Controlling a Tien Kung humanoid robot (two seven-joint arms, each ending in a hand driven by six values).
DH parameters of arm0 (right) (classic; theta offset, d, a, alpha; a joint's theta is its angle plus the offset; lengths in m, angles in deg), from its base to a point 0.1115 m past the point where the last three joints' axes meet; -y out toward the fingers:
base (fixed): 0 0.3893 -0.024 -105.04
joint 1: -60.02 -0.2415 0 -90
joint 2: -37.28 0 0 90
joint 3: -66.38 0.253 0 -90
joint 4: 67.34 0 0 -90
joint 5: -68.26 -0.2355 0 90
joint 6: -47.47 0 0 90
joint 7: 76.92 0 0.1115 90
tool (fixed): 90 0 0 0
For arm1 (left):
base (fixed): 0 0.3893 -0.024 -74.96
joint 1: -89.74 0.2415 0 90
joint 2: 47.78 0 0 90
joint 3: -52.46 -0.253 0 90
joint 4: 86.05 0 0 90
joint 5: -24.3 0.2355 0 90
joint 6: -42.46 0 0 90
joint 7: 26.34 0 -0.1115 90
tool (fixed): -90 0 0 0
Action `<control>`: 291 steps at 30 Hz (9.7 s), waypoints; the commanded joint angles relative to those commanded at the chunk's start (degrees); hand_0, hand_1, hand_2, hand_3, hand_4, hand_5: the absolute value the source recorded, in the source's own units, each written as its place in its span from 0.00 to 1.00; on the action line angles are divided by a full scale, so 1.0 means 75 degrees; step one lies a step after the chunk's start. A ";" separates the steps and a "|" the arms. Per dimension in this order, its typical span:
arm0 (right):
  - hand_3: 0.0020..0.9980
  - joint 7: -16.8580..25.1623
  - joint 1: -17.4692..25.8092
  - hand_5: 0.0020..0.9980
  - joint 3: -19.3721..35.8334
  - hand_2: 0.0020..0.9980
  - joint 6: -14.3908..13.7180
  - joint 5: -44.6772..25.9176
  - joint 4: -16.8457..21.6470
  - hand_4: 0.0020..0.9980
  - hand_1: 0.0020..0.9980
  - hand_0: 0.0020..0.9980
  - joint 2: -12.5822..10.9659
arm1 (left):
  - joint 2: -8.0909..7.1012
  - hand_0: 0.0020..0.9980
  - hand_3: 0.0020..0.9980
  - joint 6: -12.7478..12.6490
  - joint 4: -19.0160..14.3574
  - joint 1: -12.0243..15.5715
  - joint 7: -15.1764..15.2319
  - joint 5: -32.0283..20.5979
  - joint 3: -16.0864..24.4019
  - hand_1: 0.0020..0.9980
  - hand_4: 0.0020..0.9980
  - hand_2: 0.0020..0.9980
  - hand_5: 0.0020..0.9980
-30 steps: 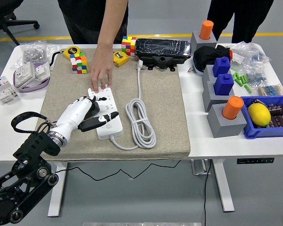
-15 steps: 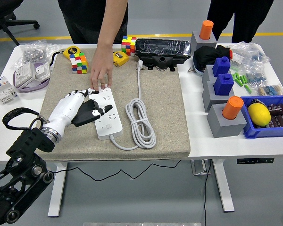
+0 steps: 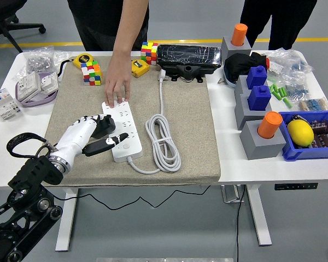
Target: Pick up the plug,place it near the board,insert it into the board,press the button
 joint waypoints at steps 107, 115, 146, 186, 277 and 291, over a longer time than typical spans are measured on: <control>0.79 0.0013 -0.0074 1.00 -0.0082 0.75 0.0015 -0.0149 0.0000 1.00 0.77 0.83 -0.0029 | -0.0016 0.20 0.89 0.1189 0.0735 -0.2193 0.0256 0.1139 -0.0455 0.07 0.57 0.16 0.00; 0.79 0.0012 -0.0072 1.00 -0.0059 0.75 0.0002 -0.0127 0.0000 1.00 0.77 0.83 -0.0031 | -0.0079 0.19 0.88 0.1507 0.0631 -0.2356 0.0180 0.1148 -0.0478 0.04 0.43 0.13 0.00; 0.79 0.0018 -0.0023 1.00 -0.0015 0.75 -0.0002 -0.0111 0.0000 1.00 0.77 0.82 0.0021 | -0.0250 0.15 0.86 0.3050 -0.0934 -0.0533 -0.0673 -0.1088 -0.0137 0.03 0.51 0.14 0.00; 0.79 0.0019 0.0062 1.00 0.0008 0.75 0.0005 -0.0085 0.0000 1.00 0.76 0.82 -0.0009 | -0.0284 0.15 0.84 0.3030 -0.0541 -0.0616 -0.0757 -0.0504 -0.0425 0.02 0.49 0.14 0.00; 0.79 0.0010 0.0020 1.00 -0.0003 0.75 -0.0004 -0.0123 0.0000 1.00 0.76 0.82 -0.0018 | -0.0089 1.00 1.00 0.0701 -0.1005 -0.0227 0.1036 -0.0263 0.0156 1.00 1.00 1.00 0.58; 0.79 0.0003 0.0008 1.00 -0.0016 0.75 0.0005 -0.0137 0.0000 1.00 0.76 0.82 -0.0025 | -0.0232 0.26 0.89 0.1336 -0.1136 -0.0118 0.0644 -0.0162 0.0281 0.20 0.66 0.34 0.29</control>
